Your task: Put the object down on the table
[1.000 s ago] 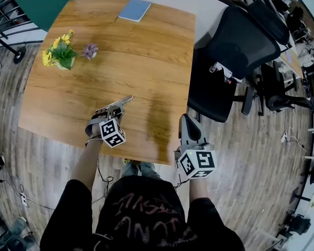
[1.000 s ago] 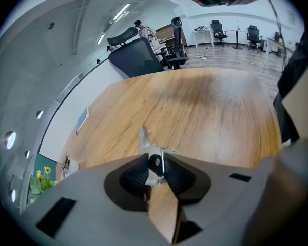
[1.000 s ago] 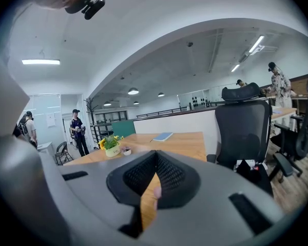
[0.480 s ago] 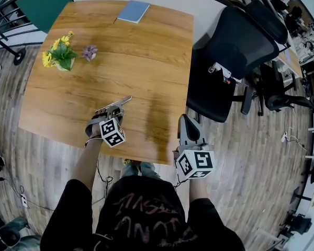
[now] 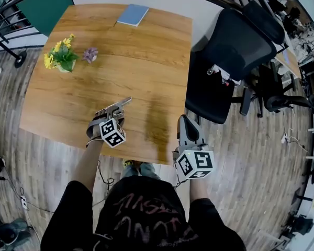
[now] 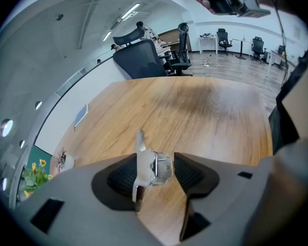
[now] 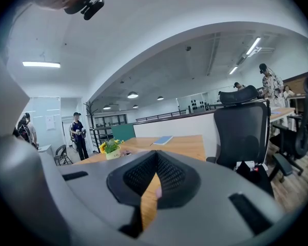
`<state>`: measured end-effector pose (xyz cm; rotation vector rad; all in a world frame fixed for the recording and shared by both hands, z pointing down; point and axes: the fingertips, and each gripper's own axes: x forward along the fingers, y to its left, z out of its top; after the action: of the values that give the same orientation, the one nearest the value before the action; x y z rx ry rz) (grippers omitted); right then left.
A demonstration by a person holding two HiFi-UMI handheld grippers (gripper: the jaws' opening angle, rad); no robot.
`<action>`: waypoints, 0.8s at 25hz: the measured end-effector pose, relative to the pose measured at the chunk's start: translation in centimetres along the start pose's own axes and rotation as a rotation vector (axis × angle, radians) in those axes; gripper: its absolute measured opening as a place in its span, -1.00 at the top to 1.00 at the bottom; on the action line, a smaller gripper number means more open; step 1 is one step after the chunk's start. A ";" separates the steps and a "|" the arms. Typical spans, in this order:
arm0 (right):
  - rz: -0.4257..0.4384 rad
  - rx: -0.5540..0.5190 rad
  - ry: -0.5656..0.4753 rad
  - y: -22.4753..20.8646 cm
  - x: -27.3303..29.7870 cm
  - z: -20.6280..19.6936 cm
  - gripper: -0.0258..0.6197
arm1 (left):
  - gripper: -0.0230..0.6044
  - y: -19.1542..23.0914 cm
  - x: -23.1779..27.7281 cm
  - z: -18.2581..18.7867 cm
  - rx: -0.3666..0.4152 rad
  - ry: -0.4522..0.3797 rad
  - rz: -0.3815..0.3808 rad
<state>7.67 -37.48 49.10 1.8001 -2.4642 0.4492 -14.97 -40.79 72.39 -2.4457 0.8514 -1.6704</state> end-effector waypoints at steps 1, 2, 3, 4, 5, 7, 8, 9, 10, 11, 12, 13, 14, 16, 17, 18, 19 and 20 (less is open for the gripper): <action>0.003 -0.003 0.000 0.0 -0.1 0.1 0.92 | 0.16 0.1 -0.3 0.2 -0.003 -0.004 0.005; 0.004 -0.004 0.001 0.1 -0.2 0.1 0.92 | 0.16 0.2 -0.6 0.4 -0.013 -0.011 0.009; 0.005 -0.002 0.003 0.1 -0.3 0.1 0.91 | 0.16 0.3 -0.9 0.5 -0.033 -0.021 0.012; 0.005 0.003 0.004 0.2 -0.4 0.1 0.92 | 0.16 0.4 -1.2 0.7 -0.061 -0.032 0.014; 0.005 0.008 0.006 0.2 -0.6 0.1 0.91 | 0.17 0.6 -1.5 0.7 -0.093 -0.044 0.018; 0.010 0.019 0.006 0.3 -0.8 0.1 0.92 | 0.17 0.9 -2.2 0.8 -0.157 -0.063 0.030; 0.014 0.024 0.007 0.4 -1.0 0.0 0.92 | 0.17 1.1 -2.6 0.7 -0.191 -0.072 0.040; 0.017 0.028 0.007 0.5 -1.1 0.0 0.92 | 0.18 1.4 -3.0 0.8 -0.225 -0.082 0.050; 0.018 0.031 0.007 0.5 -1.2 0.0 0.92 | 0.19 1.5 -3.5 0.8 -0.258 -0.095 0.059; 0.020 0.035 0.006 0.5 -1.3 0.0 0.92 | 0.20 1.7 -4.0 1.0 -0.285 -0.110 0.068; 0.022 0.039 0.007 0.6 -1.4 0.1 0.92 | 0.21 1.8 -4.4 1.2 -0.307 -0.124 0.076; 0.022 0.042 0.007 0.6 -1.4 0.1 0.92 | 0.23 1.9 -4.9 1.4 -0.323 -0.137 0.086; 0.020 0.041 0.007 0.7 -1.5 0.2 0.92 | 0.25 2.0 -5.3 1.5 -0.335 -0.149 0.096; 0.017 0.032 0.005 0.9 -1.7 0.3 0.92 | 0.30 2.0 -6.3 1.9 -0.358 -0.174 0.114; 0.017 0.030 0.004 0.9 -1.8 0.4 0.94 | 0.31 2.1 -6.7 2.1 -0.373 -0.187 0.122; 0.018 0.031 0.003 1.0 -2.0 0.5 0.95 | 0.32 2.2 -7.2 2.3 -0.388 -0.199 0.131; 0.019 0.034 0.003 1.0 -2.1 0.5 0.95 | 0.35 2.3 -7.6 2.4 -0.403 -0.210 0.140; 0.020 0.036 0.002 1.1 -2.2 0.6 0.95 | 0.37 2.4 -8.0 2.5 -0.417 -0.221 0.148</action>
<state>7.42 -35.33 47.82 1.7879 -2.4909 0.5000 -15.82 -39.66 63.78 -2.6695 1.4237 -1.2432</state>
